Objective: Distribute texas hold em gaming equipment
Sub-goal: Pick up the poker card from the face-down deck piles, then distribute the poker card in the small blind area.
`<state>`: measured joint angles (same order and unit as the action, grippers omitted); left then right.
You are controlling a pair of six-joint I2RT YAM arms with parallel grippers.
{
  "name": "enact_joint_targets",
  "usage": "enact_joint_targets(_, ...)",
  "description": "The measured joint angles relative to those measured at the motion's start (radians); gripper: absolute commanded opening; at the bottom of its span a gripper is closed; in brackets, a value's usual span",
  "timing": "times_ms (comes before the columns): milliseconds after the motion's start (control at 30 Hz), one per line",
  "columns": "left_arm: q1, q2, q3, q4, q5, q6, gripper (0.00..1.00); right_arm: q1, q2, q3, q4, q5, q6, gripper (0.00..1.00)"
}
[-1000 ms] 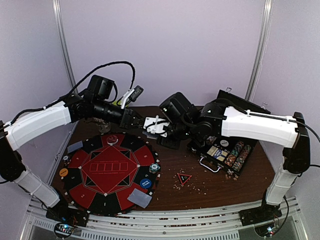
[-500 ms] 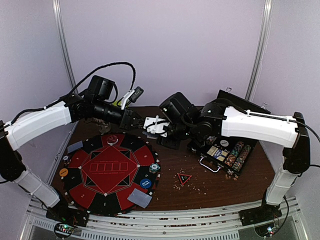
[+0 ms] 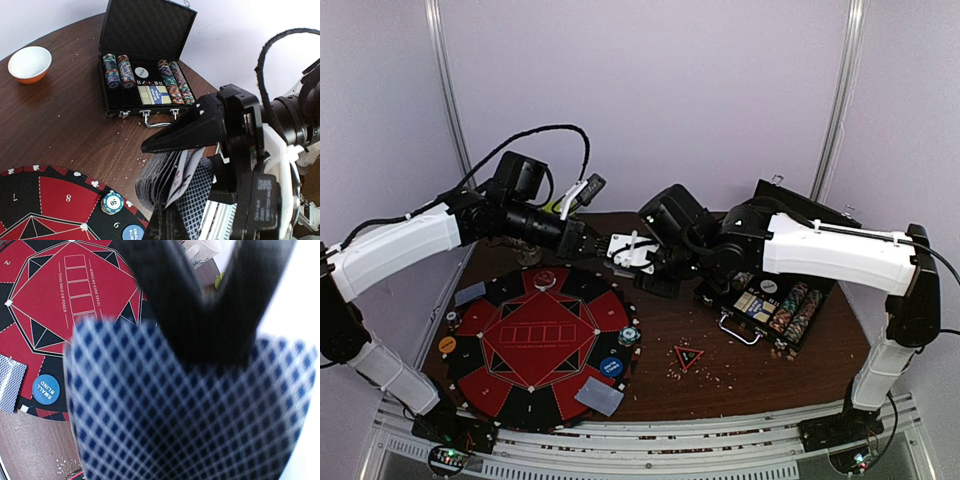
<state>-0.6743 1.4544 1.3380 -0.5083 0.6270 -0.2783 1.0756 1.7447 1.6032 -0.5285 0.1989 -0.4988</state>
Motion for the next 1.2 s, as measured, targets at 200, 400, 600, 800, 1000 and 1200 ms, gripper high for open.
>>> enact_joint_targets(200,0.059,-0.102,-0.063,0.008,0.01,-0.009,0.0,-0.002,0.0,-0.008,0.0,0.004,0.0,0.48)
enact_joint_targets(400,0.11,-0.168,-0.089,0.023,0.055,-0.017,0.0,-0.013,0.0,-0.013,-0.001,0.008,0.0,0.48)
enact_joint_targets(600,0.272,-0.244,-0.158,-0.016,0.095,-0.021,0.0,-0.027,-0.002,-0.024,-0.002,0.022,0.001,0.48)
enact_joint_targets(800,0.394,-0.353,-0.241,-0.123,0.104,0.005,0.0,-0.042,-0.021,-0.039,-0.008,0.036,0.001,0.48)
enact_joint_targets(1000,0.327,-0.416,-0.515,-0.138,0.136,-0.027,0.0,-0.046,-0.05,-0.04,-0.013,0.05,0.001,0.48)
enact_joint_targets(1200,0.037,-0.397,-0.719,0.016,0.133,-0.158,0.0,-0.046,-0.051,-0.04,-0.018,0.052,0.001,0.48)
